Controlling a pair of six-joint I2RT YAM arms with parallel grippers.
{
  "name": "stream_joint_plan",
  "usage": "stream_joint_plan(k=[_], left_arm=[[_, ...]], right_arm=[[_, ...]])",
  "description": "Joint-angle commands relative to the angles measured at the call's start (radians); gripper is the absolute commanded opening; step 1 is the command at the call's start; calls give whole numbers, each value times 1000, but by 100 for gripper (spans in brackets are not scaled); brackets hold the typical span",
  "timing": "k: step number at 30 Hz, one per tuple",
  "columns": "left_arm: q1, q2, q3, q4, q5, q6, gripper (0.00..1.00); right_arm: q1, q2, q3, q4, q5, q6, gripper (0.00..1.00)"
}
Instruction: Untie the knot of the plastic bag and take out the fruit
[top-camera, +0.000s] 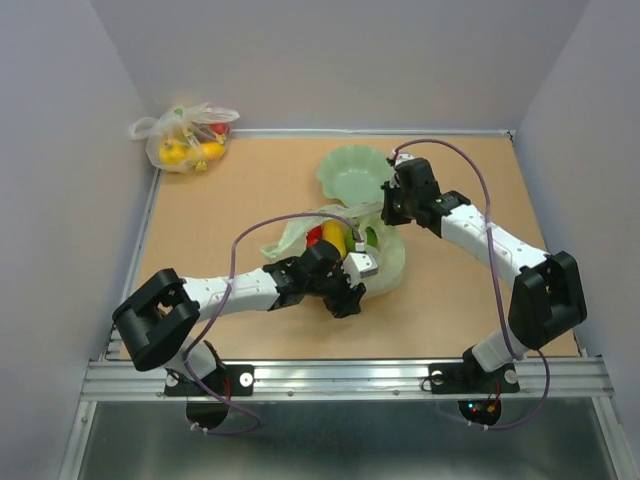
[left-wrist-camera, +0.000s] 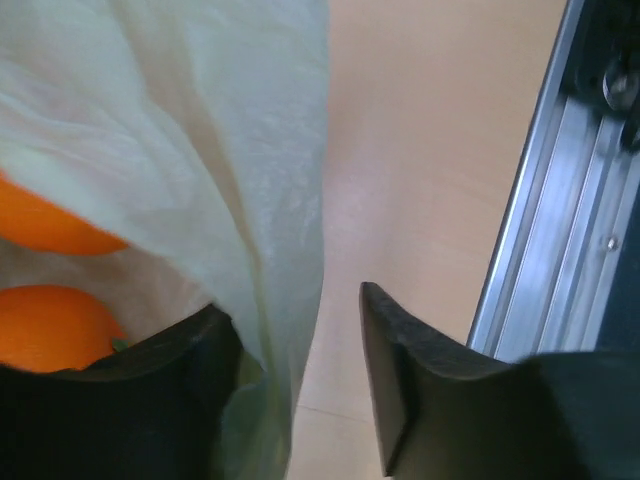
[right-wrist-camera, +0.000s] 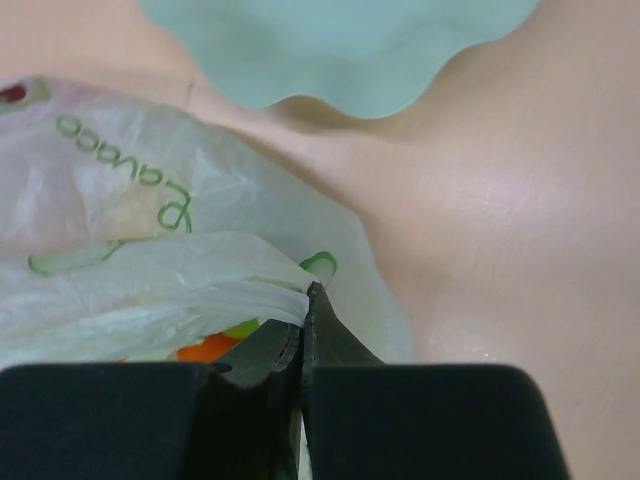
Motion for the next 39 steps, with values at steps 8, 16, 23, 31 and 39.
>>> stream_joint_plan(k=[8,16,23,31,39], left_arm=[[-59,-39,-73,-16,51,-100,44],[-60,-134,58,-76,-54,-76,78],[-57,-238,122,-58,-139,-76,85],[-28,-315,70,14,-295,-152,81],[27,-357,-48,-10,-698,-339,81]], right_arm=[[-117,43,-26,136,27,133,6],[-95,-174,-8,77,-121,-33,59],[-29,-270,44,14,-257,-128,61],[104,-199,-31,23,-353,-67,54],[138,-332,-318,-11,-123,165,35]])
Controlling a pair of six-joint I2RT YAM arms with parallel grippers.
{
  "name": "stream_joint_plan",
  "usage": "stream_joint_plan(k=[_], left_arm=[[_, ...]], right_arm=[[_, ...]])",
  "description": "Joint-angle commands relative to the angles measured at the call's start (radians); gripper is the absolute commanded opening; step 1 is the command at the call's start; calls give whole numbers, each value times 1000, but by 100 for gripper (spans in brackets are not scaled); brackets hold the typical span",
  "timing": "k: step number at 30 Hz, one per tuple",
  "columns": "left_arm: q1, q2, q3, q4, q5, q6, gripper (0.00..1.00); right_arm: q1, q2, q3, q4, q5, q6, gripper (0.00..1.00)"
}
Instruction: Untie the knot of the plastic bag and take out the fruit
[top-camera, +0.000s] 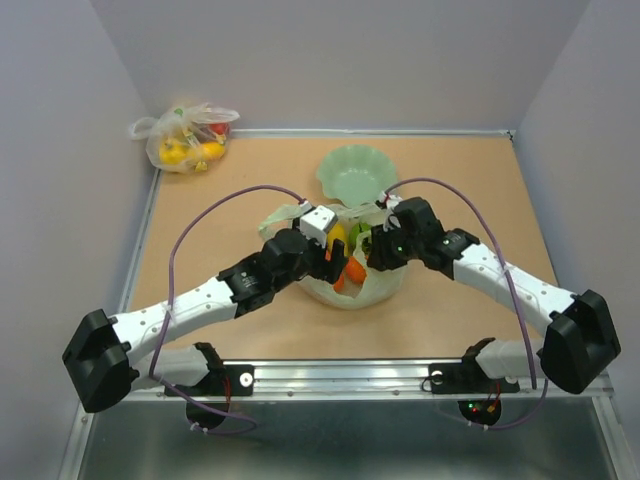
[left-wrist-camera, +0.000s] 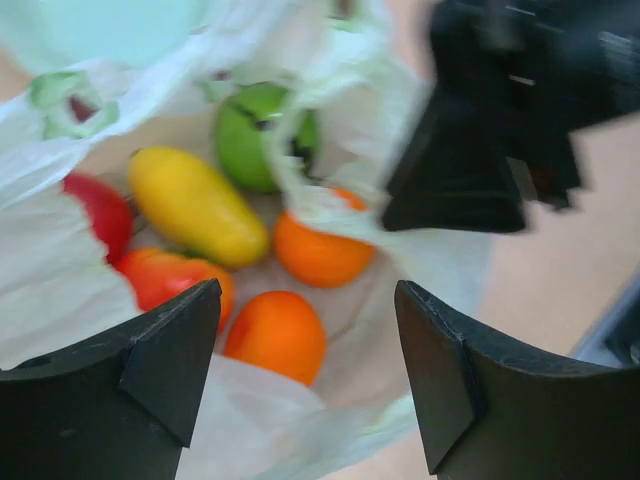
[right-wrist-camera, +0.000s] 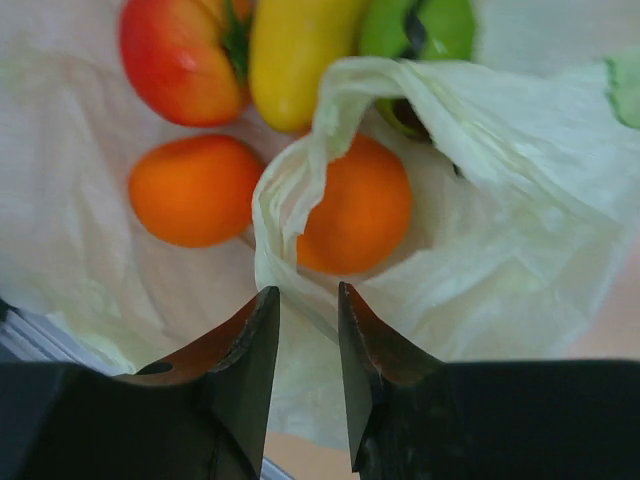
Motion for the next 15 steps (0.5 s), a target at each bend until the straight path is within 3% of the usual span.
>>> stream_joint_plan(k=[1,7,15], left_arm=[[18,-16,-42,-19,-281,-133,81],[35,-31,-103,-33,-340,-203,81],[43,-18,-140,-13,-297,-195,81]], right_arm=[[2,-104,-106,-50,142,166,35],[1,-185,-269,-84,324,391,23],[1,-155,-301,-84,329,372,25]])
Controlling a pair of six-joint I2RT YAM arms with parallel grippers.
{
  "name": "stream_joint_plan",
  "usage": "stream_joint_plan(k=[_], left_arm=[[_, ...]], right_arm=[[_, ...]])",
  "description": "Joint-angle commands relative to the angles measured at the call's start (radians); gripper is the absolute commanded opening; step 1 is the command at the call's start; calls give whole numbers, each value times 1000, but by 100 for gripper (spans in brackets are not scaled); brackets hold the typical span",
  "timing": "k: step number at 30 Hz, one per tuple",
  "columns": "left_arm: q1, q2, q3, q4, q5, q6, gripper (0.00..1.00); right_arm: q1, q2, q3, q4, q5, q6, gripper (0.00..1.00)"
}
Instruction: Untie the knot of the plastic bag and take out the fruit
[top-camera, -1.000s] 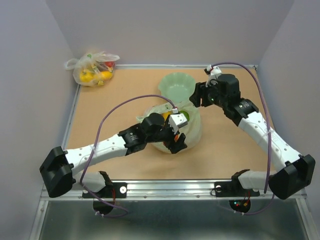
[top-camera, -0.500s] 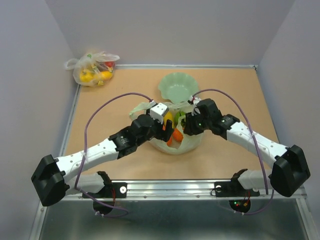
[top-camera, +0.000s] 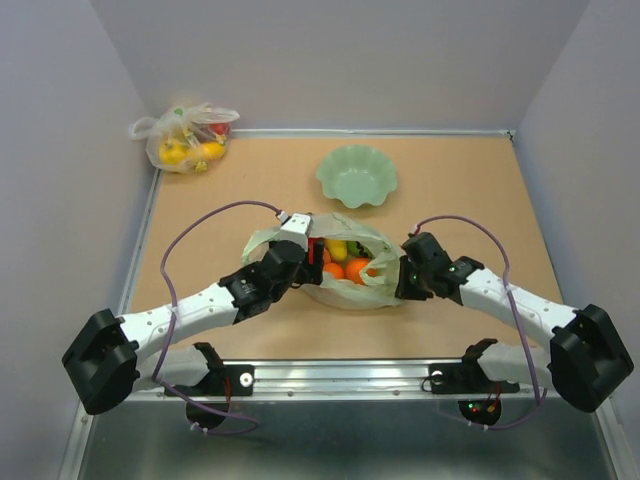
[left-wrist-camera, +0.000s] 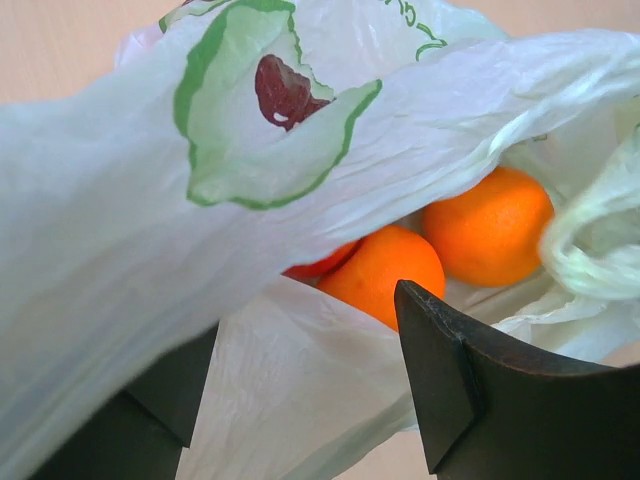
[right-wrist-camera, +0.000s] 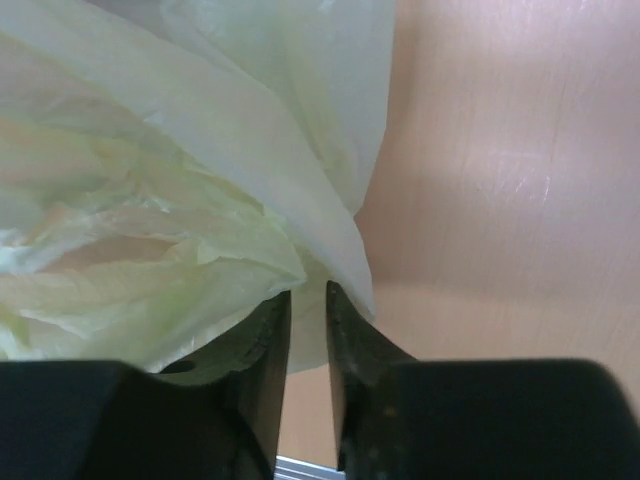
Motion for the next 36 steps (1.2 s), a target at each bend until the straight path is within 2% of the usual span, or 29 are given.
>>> stream_joint_plan(k=[1,6,10,14,17,20,25,27,28,31,34,36], left_arm=[[5,-21,-11,40,-5,6,81],[5,-47,-29,75,29,26,81],[5,-49,-31,77,27,32,81],[5,-52,-31,81,29,34,81],[5,-49,-32,83,29,32,81],[5,-50,-34,84,24,31,81],[5,-52,-35,83,22,29,81],[5,-52,-37,81,24,29,81],[5,-52,-38,78,22,28,82],[5,-50,-40,74,18,26,82],[6,-35,-38,66,15,17,81],[6,-23,-35,57,10,11,81]], right_arm=[[2,-44,48,6,31,-50,29],[3,-133,221,-37,-42,-236,44],[3,-119,381,-114,-189,-403,64],[3,-84,511,-123,-308,-466,66],[5,23,615,-126,-445,-485,66],[32,137,662,-118,-493,-495,66],[76,263,633,-111,-421,-502,67],[76,292,608,-104,-349,-497,69],[76,303,584,-101,-281,-485,75],[76,310,553,-91,-207,-471,85],[76,332,510,-66,-147,-451,91],[76,344,463,-37,-145,-437,92]])
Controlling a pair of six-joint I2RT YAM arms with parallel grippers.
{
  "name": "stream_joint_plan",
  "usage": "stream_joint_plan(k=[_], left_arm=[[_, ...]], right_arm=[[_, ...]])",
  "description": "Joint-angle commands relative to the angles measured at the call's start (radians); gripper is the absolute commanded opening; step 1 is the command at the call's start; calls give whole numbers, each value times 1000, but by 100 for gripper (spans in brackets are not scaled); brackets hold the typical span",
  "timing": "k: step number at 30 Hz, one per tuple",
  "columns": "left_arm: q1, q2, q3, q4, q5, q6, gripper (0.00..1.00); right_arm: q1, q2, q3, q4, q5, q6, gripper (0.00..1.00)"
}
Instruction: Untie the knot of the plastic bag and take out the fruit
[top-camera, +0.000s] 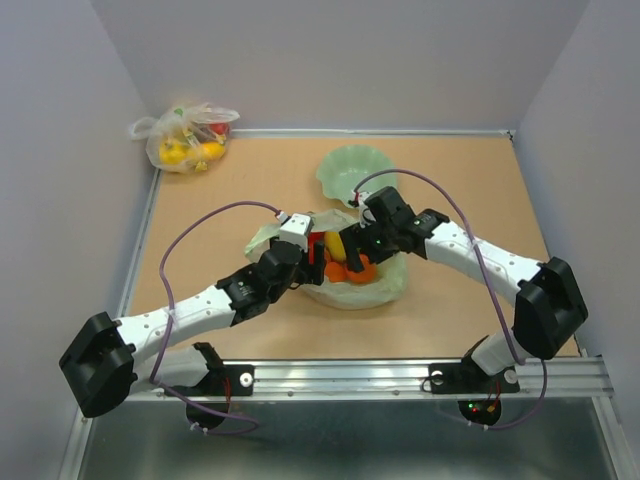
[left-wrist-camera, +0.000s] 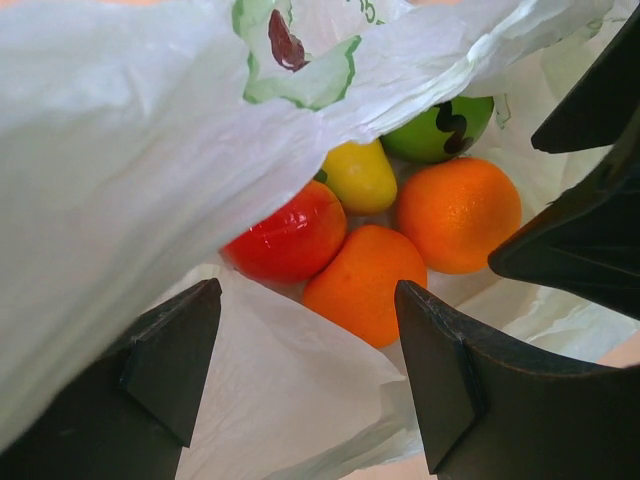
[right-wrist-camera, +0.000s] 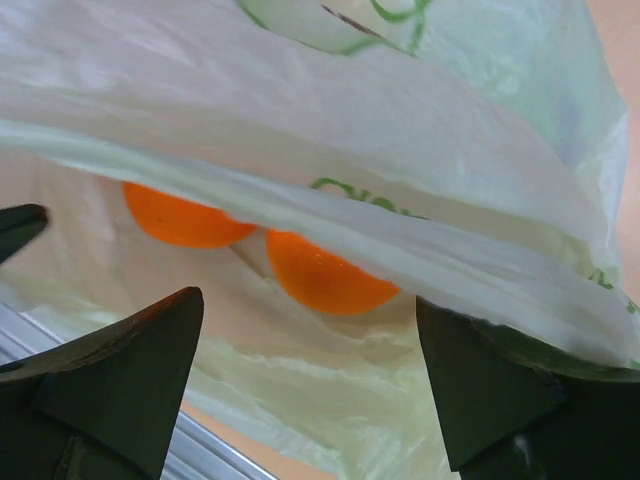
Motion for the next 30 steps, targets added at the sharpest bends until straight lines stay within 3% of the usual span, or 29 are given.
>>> stream_joint_plan(k=[1,9,12,16,23,28,30], left_arm=[[5,15,-12,5,-26,-10,81],[7,72,5,-29,-29,-23,81],[15,89,17,-69,-59,-50,81],[50,101,26,-129,-91,-93,79],[165,55,6,-236,-132,-185,79],[251,-37,0,-310,-164,-222,79],[266,-71,5,-339,-192,-234,79]], right_arm=[[1,20,-73,94,76,36,92],[1,67,-190,298,60,64,91],[1,82,-208,355,47,57,86],[2,116,-197,410,-5,45,72],[54,236,-81,451,-73,1,25],[166,348,69,462,-151,-5,11],[188,369,97,462,-191,2,10]])
